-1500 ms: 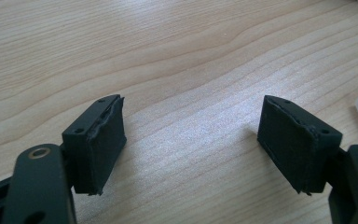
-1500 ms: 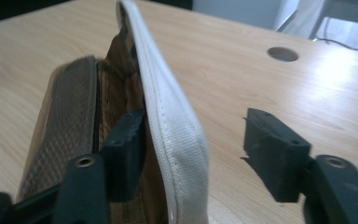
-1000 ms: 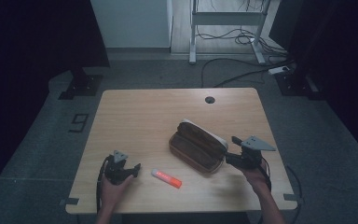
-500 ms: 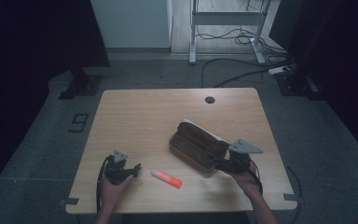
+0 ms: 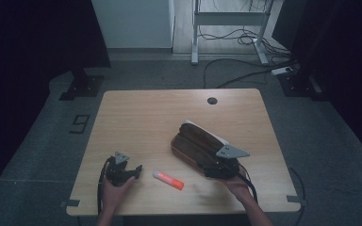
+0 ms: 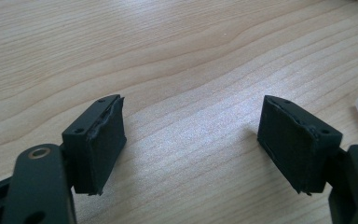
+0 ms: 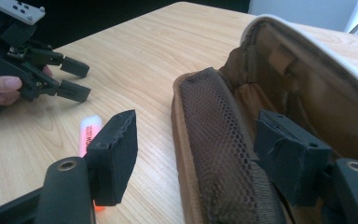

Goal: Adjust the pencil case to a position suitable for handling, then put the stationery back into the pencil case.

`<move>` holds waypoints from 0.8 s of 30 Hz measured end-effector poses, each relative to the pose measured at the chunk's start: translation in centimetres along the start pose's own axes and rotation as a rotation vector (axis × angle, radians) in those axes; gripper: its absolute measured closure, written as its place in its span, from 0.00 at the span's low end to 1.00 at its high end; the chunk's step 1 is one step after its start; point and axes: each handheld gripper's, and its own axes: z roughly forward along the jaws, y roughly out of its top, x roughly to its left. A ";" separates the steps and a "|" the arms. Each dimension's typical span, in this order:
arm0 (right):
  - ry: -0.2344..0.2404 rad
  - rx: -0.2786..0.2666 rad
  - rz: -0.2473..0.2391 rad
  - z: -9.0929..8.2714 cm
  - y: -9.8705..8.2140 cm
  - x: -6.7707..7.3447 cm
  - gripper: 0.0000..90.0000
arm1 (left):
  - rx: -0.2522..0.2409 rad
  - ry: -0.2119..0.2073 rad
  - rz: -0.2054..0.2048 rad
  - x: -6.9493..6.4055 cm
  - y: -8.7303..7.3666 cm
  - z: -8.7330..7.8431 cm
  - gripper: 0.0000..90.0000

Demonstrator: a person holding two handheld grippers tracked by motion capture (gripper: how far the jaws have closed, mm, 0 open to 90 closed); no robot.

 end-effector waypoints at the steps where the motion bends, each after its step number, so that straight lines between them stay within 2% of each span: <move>1: 0.004 0.001 0.003 0.1 -0.1 0.1 0.33 | 0.000 0.000 0.000 0.0 0.0 0.0 0.25; 6: 0.036 0.010 0.015 0.7 -0.1 0.4 0.34 | 0.000 0.000 0.000 0.0 0.0 0.0 0.25; 24: 0.069 0.037 -0.002 3.1 0.2 2.7 0.36 | 0.000 0.000 0.000 0.0 0.0 0.0 0.25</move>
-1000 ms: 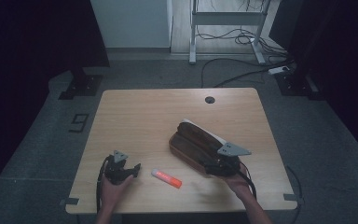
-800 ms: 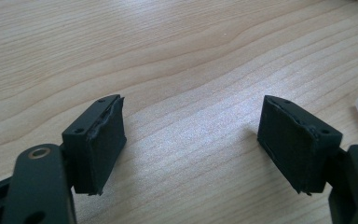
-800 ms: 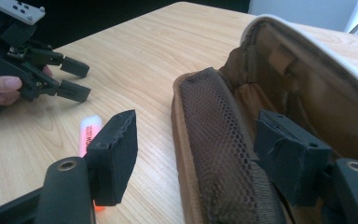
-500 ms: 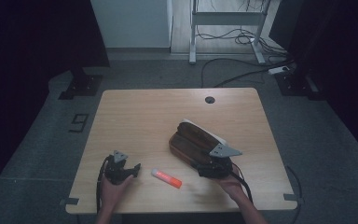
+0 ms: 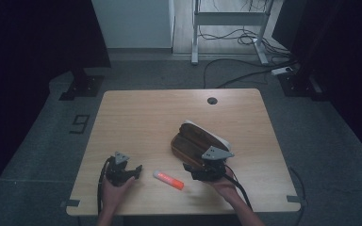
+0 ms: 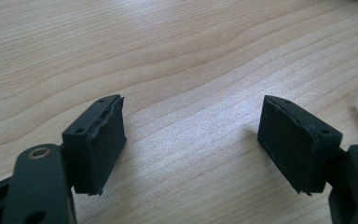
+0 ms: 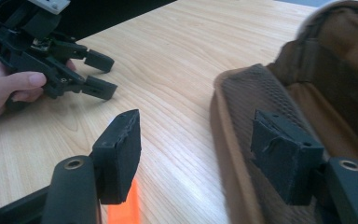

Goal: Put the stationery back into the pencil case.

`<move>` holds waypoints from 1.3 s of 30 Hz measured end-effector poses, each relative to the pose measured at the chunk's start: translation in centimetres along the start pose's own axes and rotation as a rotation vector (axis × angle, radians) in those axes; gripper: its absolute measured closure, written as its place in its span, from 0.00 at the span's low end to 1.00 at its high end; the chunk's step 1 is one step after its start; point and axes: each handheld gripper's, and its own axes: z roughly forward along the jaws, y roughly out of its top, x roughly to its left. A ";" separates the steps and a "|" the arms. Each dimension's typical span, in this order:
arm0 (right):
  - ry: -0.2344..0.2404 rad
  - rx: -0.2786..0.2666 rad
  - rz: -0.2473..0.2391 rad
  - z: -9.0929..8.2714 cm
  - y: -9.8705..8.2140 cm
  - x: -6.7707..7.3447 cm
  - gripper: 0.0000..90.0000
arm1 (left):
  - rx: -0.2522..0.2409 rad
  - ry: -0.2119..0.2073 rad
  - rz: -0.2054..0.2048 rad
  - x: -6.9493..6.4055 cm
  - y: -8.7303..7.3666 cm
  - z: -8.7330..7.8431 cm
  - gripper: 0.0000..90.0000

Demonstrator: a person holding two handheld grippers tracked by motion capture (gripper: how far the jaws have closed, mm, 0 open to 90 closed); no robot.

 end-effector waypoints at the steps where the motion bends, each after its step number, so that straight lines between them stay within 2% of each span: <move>1: 0.004 0.004 -0.004 0.2 0.0 0.1 0.36 | 0.000 0.000 0.000 0.0 0.0 0.0 0.25; 15: 0.059 0.041 -0.018 3.5 0.1 2.4 0.39 | 0.000 0.000 0.000 0.0 0.0 0.0 0.25; 24: 0.084 0.078 -0.036 4.7 -0.6 3.5 0.40 | 0.000 0.000 0.000 0.0 0.0 0.0 0.25; 31: 0.080 0.126 -0.049 5.3 -1.5 3.8 0.46 | 0.000 0.000 0.000 0.0 0.0 0.0 0.25; 39: 0.102 0.191 -0.068 6.0 -2.4 4.4 0.53 | 0.000 0.000 0.000 0.0 0.0 0.0 0.25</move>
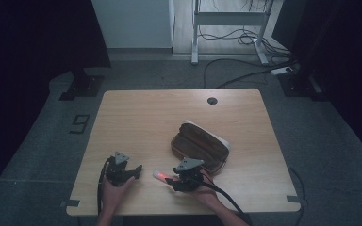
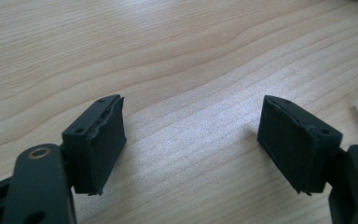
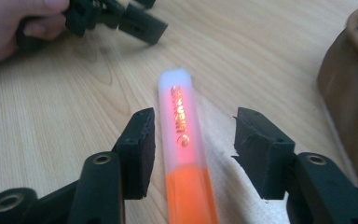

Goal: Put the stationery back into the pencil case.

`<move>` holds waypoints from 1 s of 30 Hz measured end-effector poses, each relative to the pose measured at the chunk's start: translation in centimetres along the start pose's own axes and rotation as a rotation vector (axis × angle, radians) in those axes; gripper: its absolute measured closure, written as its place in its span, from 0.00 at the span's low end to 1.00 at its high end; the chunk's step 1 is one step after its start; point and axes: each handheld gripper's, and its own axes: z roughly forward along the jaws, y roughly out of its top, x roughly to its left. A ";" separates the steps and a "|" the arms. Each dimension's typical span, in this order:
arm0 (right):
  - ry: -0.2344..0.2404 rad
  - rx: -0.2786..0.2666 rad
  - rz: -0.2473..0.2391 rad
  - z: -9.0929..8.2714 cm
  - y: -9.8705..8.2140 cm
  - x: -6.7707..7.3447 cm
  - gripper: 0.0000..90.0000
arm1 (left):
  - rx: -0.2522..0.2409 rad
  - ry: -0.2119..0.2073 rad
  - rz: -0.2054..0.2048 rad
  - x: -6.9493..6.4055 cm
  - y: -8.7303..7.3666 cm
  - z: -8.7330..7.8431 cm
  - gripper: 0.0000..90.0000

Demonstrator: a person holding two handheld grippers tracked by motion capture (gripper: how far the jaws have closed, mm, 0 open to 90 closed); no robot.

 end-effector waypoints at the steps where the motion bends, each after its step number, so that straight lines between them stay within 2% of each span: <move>1: 0.000 0.007 -0.004 0.1 -0.1 0.0 0.54 | 0.000 0.000 0.000 0.0 0.0 0.0 0.25; 11: -0.001 0.051 -0.014 0.7 -0.7 0.3 0.60 | 0.000 0.000 0.000 0.0 0.0 0.0 0.25; 20: -0.020 0.058 -0.022 0.8 -0.9 0.3 0.65 | 0.000 0.000 0.000 0.0 0.0 0.0 0.25; 25: -0.039 0.056 -0.045 0.7 -1.0 0.3 0.71 | 0.000 0.000 0.000 0.0 0.0 0.0 0.25; 30: -0.041 0.056 -0.033 0.6 -1.0 0.1 0.73 | 0.000 0.000 0.000 0.0 0.0 0.0 0.25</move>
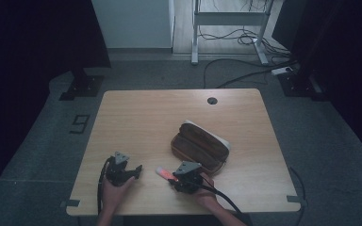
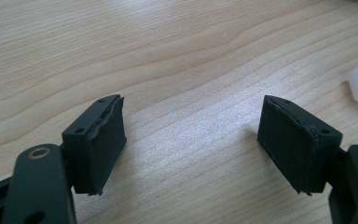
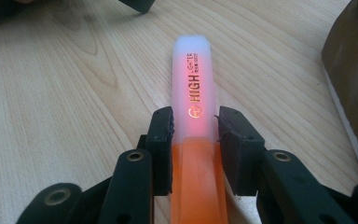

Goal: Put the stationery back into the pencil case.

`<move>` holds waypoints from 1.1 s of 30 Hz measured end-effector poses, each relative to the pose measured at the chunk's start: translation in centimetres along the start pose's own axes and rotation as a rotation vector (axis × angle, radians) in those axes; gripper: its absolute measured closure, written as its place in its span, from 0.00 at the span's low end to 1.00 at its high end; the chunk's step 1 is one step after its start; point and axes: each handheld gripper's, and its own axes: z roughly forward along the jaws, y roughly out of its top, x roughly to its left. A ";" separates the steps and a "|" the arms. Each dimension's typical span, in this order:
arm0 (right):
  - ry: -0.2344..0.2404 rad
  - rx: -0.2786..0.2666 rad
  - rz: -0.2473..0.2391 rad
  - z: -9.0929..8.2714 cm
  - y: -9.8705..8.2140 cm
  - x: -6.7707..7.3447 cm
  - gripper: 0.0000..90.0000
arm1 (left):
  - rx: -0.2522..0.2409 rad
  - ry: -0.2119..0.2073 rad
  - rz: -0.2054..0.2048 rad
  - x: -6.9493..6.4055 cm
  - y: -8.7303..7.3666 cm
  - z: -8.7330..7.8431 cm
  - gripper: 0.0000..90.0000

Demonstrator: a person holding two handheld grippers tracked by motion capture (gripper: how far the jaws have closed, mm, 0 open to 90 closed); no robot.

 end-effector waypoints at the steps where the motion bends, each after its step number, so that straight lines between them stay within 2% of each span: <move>1: -0.001 0.002 0.000 0.0 0.0 0.0 0.73 | 0.000 0.000 0.000 0.0 0.0 0.0 0.25; 5: 0.007 -0.001 0.000 -0.3 0.1 -0.2 0.73 | 0.000 0.000 0.001 0.0 0.0 0.0 0.25; 20: 0.012 -0.069 0.023 -2.5 0.9 -1.3 0.73 | 0.000 0.000 0.001 0.0 0.0 0.0 0.25; 33: -0.010 -0.132 0.051 -5.1 1.7 -3.5 0.73 | 0.000 -0.002 0.002 0.0 0.0 0.0 0.25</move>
